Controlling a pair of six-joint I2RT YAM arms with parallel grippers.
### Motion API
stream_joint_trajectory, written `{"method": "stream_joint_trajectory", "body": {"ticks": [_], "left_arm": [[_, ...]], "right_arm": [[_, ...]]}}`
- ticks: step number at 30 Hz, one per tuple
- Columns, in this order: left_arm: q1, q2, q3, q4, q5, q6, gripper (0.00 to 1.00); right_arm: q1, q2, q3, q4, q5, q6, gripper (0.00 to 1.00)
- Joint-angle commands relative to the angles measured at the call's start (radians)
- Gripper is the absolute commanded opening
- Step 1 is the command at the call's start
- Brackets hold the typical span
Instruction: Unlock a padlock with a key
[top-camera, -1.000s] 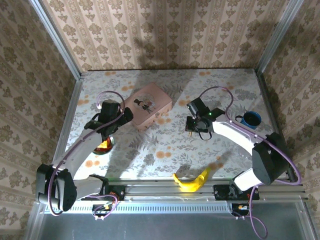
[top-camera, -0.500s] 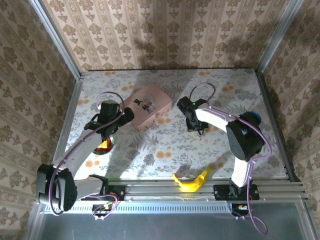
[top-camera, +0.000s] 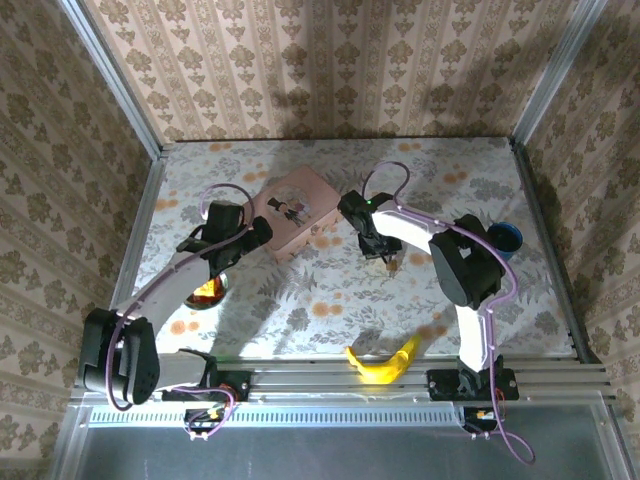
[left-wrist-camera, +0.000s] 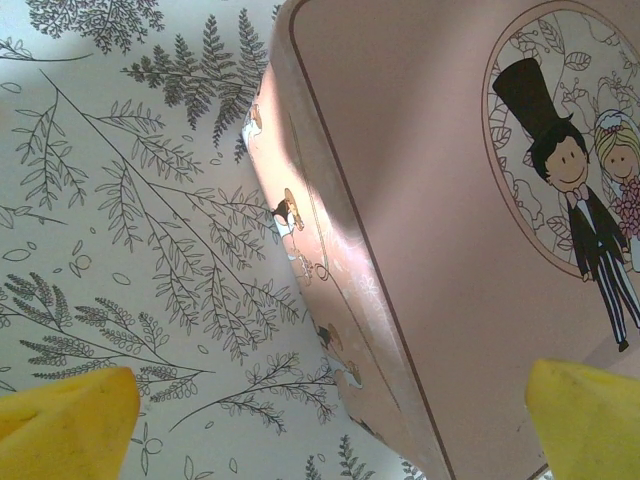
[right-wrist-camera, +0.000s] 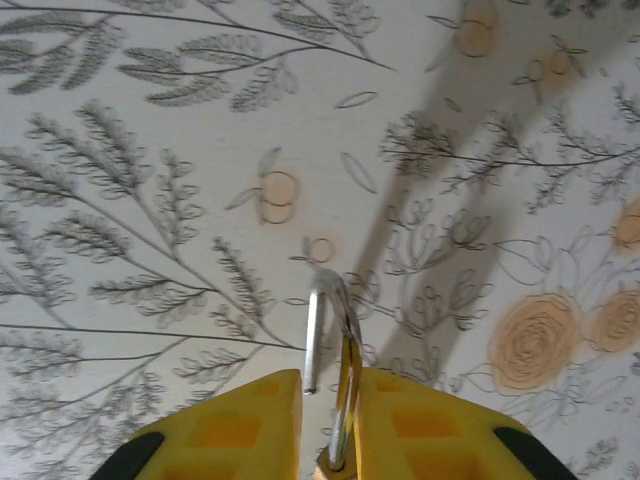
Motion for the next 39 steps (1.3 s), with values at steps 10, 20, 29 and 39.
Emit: {"method": "stream_joint_trajectory", "body": {"ticks": [10, 20, 29, 39], "left_arm": [[0.009, 0.018, 0.012, 0.037, 0.027, -0.019, 1.0], [0.018, 0.017, 0.003, 0.067, 0.02, -0.052, 1.0], [0.1, 0.017, -0.049, 0.157, 0.079, -0.111, 1.0], [0.14, 0.122, -0.012, 0.22, 0.168, -0.113, 0.95]], "right_arm": [[0.013, -0.038, -0.005, 0.105, -0.215, 0.008, 0.32], [-0.038, -0.11, 0.046, 0.134, -0.259, -0.078, 0.45], [-0.149, -0.115, 0.1, 0.325, -0.492, -0.149, 0.62], [-0.196, 0.118, 0.345, 0.412, -0.639, -0.179, 0.67]]}}
